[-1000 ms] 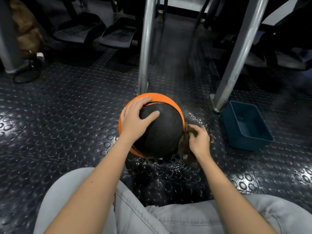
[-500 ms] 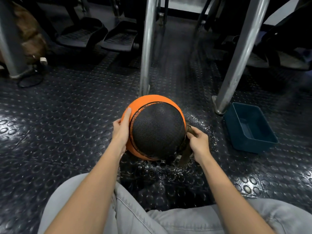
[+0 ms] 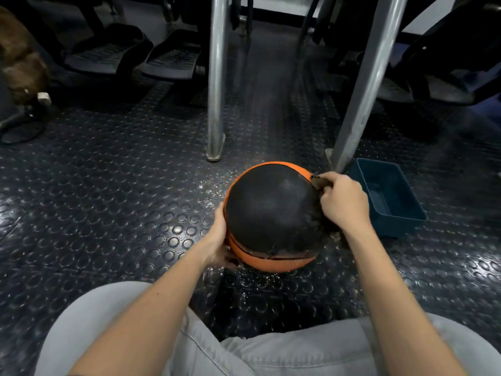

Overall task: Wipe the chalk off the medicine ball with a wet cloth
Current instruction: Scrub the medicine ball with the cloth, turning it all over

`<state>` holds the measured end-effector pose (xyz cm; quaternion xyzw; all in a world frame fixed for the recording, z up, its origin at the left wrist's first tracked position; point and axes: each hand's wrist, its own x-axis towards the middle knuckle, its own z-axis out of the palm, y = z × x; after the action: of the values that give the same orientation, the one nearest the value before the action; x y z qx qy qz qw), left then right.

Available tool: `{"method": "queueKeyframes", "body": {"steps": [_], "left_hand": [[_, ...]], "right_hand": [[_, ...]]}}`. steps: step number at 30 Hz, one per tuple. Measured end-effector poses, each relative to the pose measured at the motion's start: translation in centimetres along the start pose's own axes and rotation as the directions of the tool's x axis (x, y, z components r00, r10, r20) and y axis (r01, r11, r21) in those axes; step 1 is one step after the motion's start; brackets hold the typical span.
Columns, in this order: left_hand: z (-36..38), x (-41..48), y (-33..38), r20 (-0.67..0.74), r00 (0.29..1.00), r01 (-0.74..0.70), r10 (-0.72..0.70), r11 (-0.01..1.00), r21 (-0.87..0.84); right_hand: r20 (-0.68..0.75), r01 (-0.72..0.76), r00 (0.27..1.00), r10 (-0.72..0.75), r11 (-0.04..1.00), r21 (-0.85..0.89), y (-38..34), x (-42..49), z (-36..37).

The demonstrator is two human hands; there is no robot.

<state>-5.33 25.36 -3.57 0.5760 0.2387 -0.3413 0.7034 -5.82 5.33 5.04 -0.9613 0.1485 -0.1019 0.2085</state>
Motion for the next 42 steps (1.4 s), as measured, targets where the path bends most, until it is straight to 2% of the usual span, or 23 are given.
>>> {"method": "queueKeyframes", "body": {"steps": [2,3,4,5,7,8,10,12,14,15,17,19,20,22,25,27,28,30,32,34,37,39,42], "left_hand": [[0.1,-0.5,1.3,-0.187,0.954,-0.224,0.234,0.972,0.074],[0.0,-0.6,2.1,-0.291,0.860,-0.392,0.418,0.908,0.146],[-0.2,-0.7,2.7,-0.327,0.741,-0.540,0.586,0.810,0.229],[-0.3,-1.1,3.1,-0.307,0.635,-0.653,0.709,0.705,0.278],[-0.2,-1.6,3.1,-0.201,0.490,-0.774,0.848,0.529,0.349],[-0.1,-1.6,3.0,-0.136,0.445,-0.784,0.885,0.459,0.419],[-0.2,-1.1,2.2,-0.036,0.406,-0.724,0.913,0.345,0.597],[-0.6,-0.8,1.7,-0.063,0.414,-0.681,0.908,0.355,0.640],[-0.7,-0.8,1.5,-0.067,0.403,-0.691,0.913,0.352,0.632],[-0.7,-0.8,1.6,-0.057,0.381,-0.687,0.923,0.324,0.650],[-0.3,-0.8,1.7,-0.033,0.359,-0.672,0.933,0.283,0.685],[0.0,-0.6,1.5,0.021,0.330,-0.676,0.944,0.221,0.703],[0.0,-0.6,1.4,0.051,0.316,-0.683,0.947,0.189,0.705],[0.5,-0.6,1.5,0.102,0.297,-0.695,0.949,0.141,0.705],[1.8,-0.7,1.5,0.149,0.321,-0.665,0.935,0.111,0.738],[2.2,-0.8,1.3,0.140,0.311,-0.655,0.940,0.106,0.748],[2.0,-0.7,1.2,0.125,0.297,-0.658,0.947,0.108,0.745],[1.2,-0.6,1.0,0.099,0.275,-0.677,0.956,0.120,0.726],[0.6,-0.5,1.1,0.108,0.301,-0.703,0.948,0.143,0.697],[0.5,-0.7,1.5,0.138,0.337,-0.713,0.931,0.157,0.683],[0.8,-1.2,1.6,0.205,0.394,-0.713,0.896,0.157,0.683],[0.7,-1.3,1.5,0.222,0.414,-0.716,0.883,0.165,0.678],[0.4,-1.6,1.4,0.194,0.436,-0.705,0.879,0.199,0.681]], "right_hand": [[-0.026,0.068,0.997,-0.069,0.997,-0.025,0.0,-0.7,0.5],[-0.035,0.095,0.995,-0.096,0.995,-0.018,-0.1,-1.0,1.0],[-0.038,0.127,0.991,-0.127,0.992,0.000,-0.3,-1.2,1.4],[-0.043,0.170,0.985,-0.169,0.985,0.035,-0.6,-1.4,1.7],[-0.045,0.267,0.964,-0.264,0.951,0.156,-1.5,-2.1,2.1],[-0.034,0.299,0.954,-0.299,0.928,0.220,-1.8,-2.4,2.2],[0.004,0.298,0.951,-0.309,0.918,0.262,-1.8,-2.6,2.1],[0.010,0.195,0.980,-0.198,0.973,0.123,-1.4,-2.1,1.6],[-0.072,0.098,0.993,-0.095,0.995,0.033,-1.4,-1.8,0.8],[-0.135,0.144,0.982,-0.133,0.987,0.077,-2.1,-1.8,0.7],[-0.230,0.374,0.916,-0.328,0.905,0.203,-4.0,-2.9,0.9],[-0.203,0.566,0.823,-0.531,0.800,0.200,-4.6,-4.0,2.1],[-0.169,0.593,0.805,-0.569,0.785,0.182,-4.2,-4.3,2.7],[-0.169,0.565,0.824,-0.542,0.810,0.159,-2.5,-3.5,3.1],[-0.123,0.335,0.937,-0.326,0.940,0.066,-0.2,-1.0,1.7],[-0.096,0.246,0.965,-0.245,0.969,-0.002,0.4,0.0,0.8],[-0.100,0.287,0.953,-0.285,0.958,0.006,-0.1,-0.2,0.5],[-0.099,0.471,0.879,-0.466,0.882,0.033,-1.5,-1.4,0.8],[-0.068,0.573,0.817,-0.572,0.820,-0.012,-2.2,-2.5,1.7],[-0.073,0.519,0.851,-0.520,0.854,-0.022,-1.9,-1.7,2.0],[-0.033,0.313,0.948,-0.317,0.945,-0.092,0.4,0.8,1.9],[0.007,0.239,0.971,-0.239,0.971,-0.032,0.9,1.2,1.8],[0.016,0.329,0.944,-0.330,0.943,0.038,-1.0,-0.1,1.6]]}}
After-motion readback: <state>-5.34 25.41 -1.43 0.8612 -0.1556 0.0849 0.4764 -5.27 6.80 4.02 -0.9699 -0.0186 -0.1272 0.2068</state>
